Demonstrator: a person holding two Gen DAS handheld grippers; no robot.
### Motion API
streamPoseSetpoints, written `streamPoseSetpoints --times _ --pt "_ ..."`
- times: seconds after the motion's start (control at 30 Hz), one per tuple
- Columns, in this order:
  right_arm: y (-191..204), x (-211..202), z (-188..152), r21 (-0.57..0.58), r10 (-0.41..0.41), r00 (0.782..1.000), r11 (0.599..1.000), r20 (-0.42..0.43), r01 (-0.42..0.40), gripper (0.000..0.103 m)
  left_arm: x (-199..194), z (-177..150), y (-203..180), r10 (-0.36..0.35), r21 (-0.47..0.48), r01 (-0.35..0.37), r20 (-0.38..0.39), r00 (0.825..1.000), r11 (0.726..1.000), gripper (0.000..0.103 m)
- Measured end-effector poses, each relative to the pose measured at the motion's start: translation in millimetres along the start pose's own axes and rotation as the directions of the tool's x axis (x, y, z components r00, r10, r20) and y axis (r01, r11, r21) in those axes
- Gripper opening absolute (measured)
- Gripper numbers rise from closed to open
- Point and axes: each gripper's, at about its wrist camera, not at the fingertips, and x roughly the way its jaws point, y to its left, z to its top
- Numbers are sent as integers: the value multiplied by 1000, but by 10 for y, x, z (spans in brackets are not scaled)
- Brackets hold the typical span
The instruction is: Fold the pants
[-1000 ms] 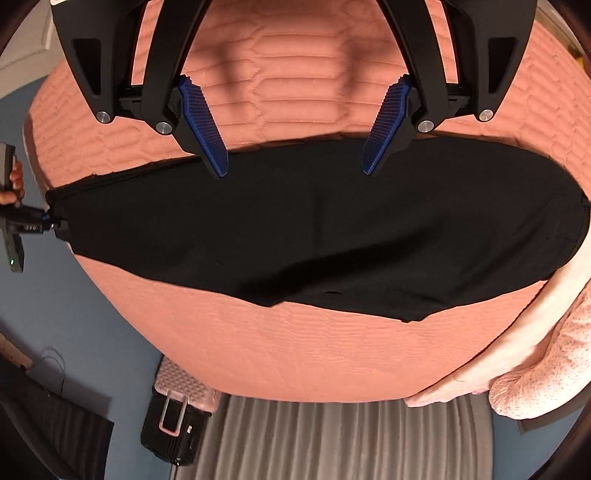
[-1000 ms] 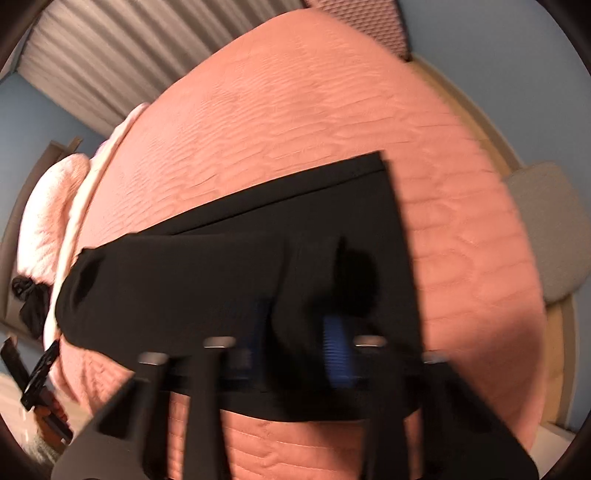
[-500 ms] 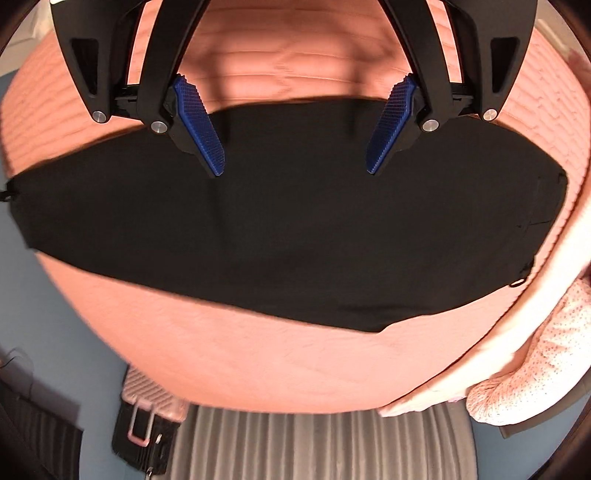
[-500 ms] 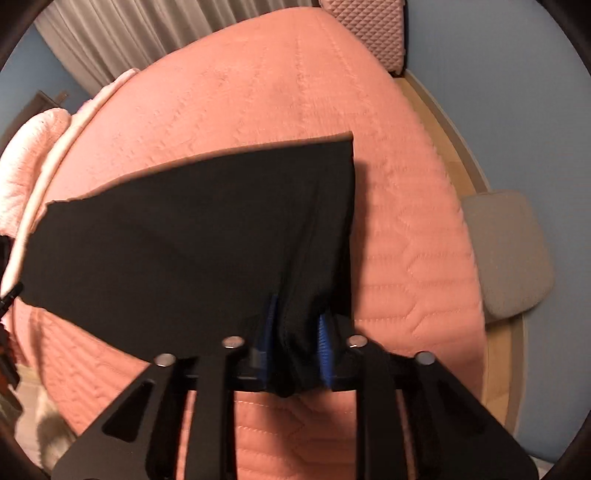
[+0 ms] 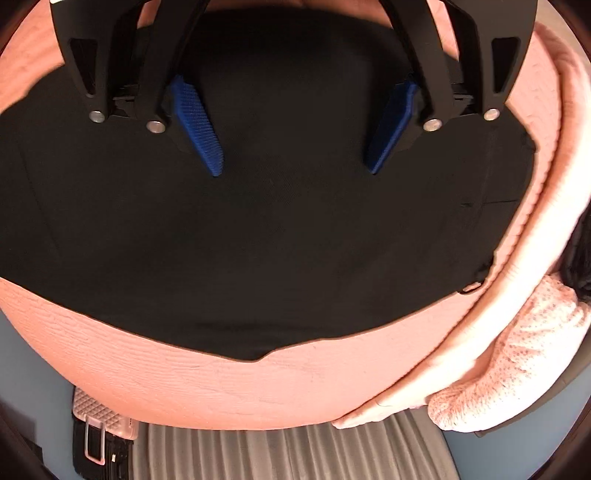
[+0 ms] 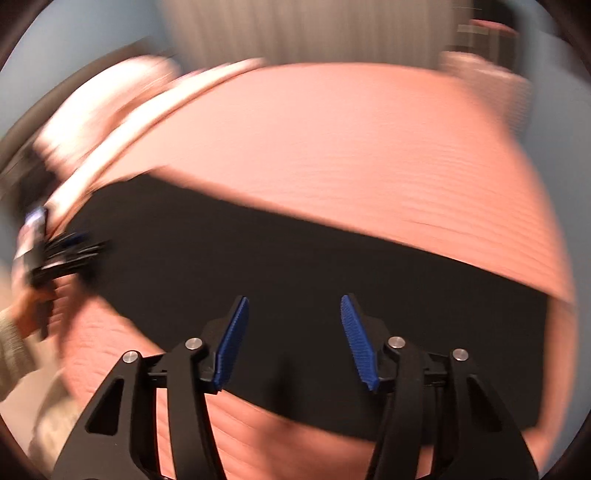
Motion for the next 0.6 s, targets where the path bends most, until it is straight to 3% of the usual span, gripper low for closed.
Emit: streamPoseSetpoints --times 0.1,0.2,0.27,0.37,0.43,0.5,0.53,0.57,0.6 --pt "684 687 509 -150 91 995 984 -39 -96 47 146 57 130 1 4 -2 32 1000 1000 98" --pt "1039 1296 1080 -155 160 985 974 -61 -168 46 235 204 325 -44 -39 46 32 999 998 98" --pt "1185 1607 1358 -137 204 975 967 -89 -215 48 173 274 483 11 -48 -8 55 998 999 95" --pt "1388 1906 1578 -203 238 959 942 -155 -267 48 3 200 768 15 -54 -12 69 997 998 95" --pt "1563 2155 1635 -272 189 961 932 -201 -240 46 -73 77 961 15 -66 -10 65 998 998 95" --pt "1427 2310 1767 -230 223 957 937 -186 -263 36 -41 -46 1150 61 -41 -59 42 997 997 95" --pt "1317 2383 1887 -179 208 961 954 -182 -241 8 -26 -72 1202 85 -29 -84 39 996 996 95" --pt "1219 2454 1999 -117 214 960 964 -182 -237 0 -31 -90 1275 104 -29 -103 46 993 994 95" --pt "1160 2466 2075 -68 223 960 969 -169 -238 0 -66 -94 1325 106 -43 -103 55 993 994 95"
